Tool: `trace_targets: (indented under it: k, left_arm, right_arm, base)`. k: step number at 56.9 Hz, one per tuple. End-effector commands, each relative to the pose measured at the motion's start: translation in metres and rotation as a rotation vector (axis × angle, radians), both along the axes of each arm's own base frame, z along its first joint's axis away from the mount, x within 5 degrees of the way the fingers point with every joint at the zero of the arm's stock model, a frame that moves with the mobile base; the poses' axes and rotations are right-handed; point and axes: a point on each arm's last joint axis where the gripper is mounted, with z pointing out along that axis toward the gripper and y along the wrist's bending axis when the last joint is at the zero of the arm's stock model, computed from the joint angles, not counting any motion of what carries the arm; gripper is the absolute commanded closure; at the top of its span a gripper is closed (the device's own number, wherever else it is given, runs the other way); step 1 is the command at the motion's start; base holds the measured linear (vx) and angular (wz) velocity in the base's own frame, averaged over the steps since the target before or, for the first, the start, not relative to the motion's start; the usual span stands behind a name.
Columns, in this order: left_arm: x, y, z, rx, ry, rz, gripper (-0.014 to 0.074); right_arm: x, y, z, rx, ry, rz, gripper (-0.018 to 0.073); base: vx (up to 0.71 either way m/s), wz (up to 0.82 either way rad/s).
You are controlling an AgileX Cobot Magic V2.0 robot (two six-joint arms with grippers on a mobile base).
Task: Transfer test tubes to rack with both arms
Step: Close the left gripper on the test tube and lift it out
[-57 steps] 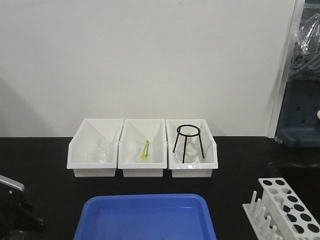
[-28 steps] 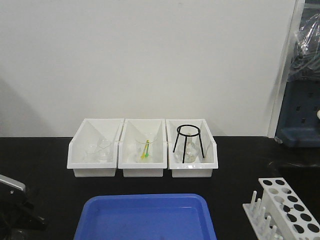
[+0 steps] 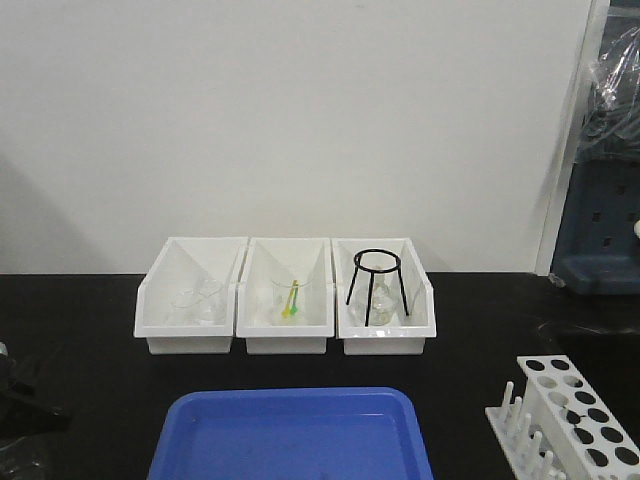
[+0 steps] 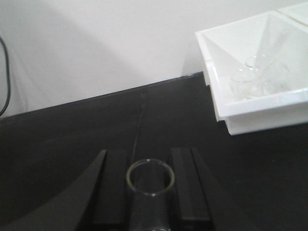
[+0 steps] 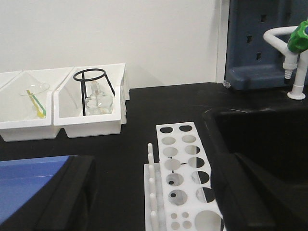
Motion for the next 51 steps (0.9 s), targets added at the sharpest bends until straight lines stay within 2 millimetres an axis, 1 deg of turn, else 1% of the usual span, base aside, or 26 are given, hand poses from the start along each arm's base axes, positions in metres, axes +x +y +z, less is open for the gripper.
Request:
trace_targets:
  k: [1,12,42,51]
  left_arm:
    - [-0.001,0.0,0.026,-0.07,-0.123,0.025,0.0601]
    - [-0.004,0.0,0.031,-0.162,-0.127,0.029,0.0601]
    - [-0.016,0.0,0.061,-0.173,-0.202,0.02,0.0601]
    - [-0.021,0.001,0.073,-0.165,-0.25,0.018,0.0601]
  right_arm:
    - [0.003,-0.001,0.019,-0.02,-0.117,-0.007,0.0006]
    - [0.003,-0.001,0.019,-0.018,-0.117,-0.008,0.0006]
    - [0.003,-0.001,0.019,-0.017,-0.115,-0.008,0.0006]
    - [0.003,-0.001,0.019,-0.017,-0.115,-0.008,0.0006]
  base:
    - [0.0,0.0]
    - [0.0,0.0]
    - [0.0,0.0]
    - [0.0,0.0]
